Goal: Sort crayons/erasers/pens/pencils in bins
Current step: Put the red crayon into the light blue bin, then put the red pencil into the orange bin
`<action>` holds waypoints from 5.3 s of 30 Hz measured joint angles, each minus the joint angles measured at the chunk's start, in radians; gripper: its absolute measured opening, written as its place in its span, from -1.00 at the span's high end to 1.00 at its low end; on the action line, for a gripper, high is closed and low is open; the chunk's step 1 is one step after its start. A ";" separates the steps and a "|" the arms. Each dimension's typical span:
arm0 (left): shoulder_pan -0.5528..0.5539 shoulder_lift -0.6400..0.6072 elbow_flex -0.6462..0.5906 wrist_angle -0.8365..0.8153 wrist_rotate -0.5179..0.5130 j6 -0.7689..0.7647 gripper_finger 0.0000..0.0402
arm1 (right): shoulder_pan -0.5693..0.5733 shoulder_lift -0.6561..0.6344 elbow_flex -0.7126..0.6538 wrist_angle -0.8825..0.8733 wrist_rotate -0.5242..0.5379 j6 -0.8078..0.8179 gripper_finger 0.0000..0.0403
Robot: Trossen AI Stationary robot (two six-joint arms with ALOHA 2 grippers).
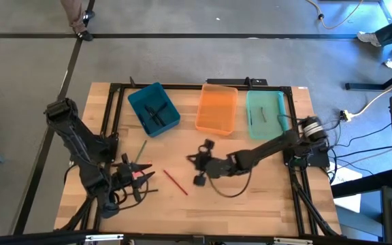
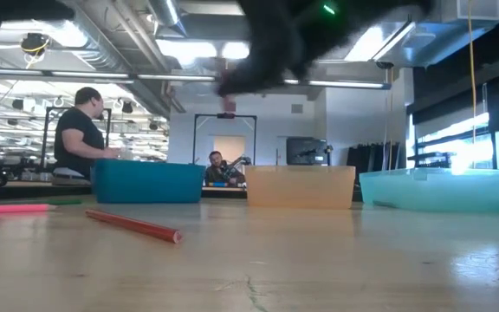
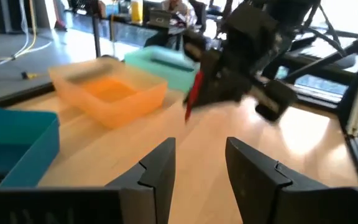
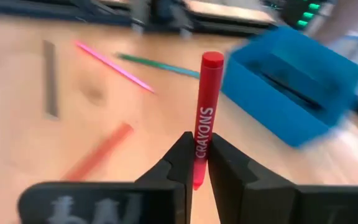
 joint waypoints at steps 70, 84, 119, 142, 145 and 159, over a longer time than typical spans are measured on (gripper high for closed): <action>1.216 0.083 -0.094 0.538 1.053 1.267 0.33 | -0.896 -0.684 -0.382 -0.395 -0.447 0.144 0.28; 1.181 0.083 -0.094 0.417 1.006 1.170 0.33 | -0.543 -0.281 -0.322 0.189 -0.557 -0.020 0.28; 0.606 -0.154 -0.094 0.121 0.556 0.680 0.33 | -0.096 0.557 0.671 -0.437 -0.361 0.192 0.28; 0.515 -0.153 -0.094 0.058 0.351 0.688 0.33 | -0.034 0.631 0.761 -0.515 -0.335 0.379 0.30; 0.523 -0.153 -0.094 0.058 0.354 0.688 0.33 | -0.035 0.632 0.762 -0.533 -0.330 0.380 0.42; 0.522 -0.153 -0.094 0.015 0.360 0.678 0.33 | -0.035 0.621 0.764 -0.603 -0.337 0.349 0.79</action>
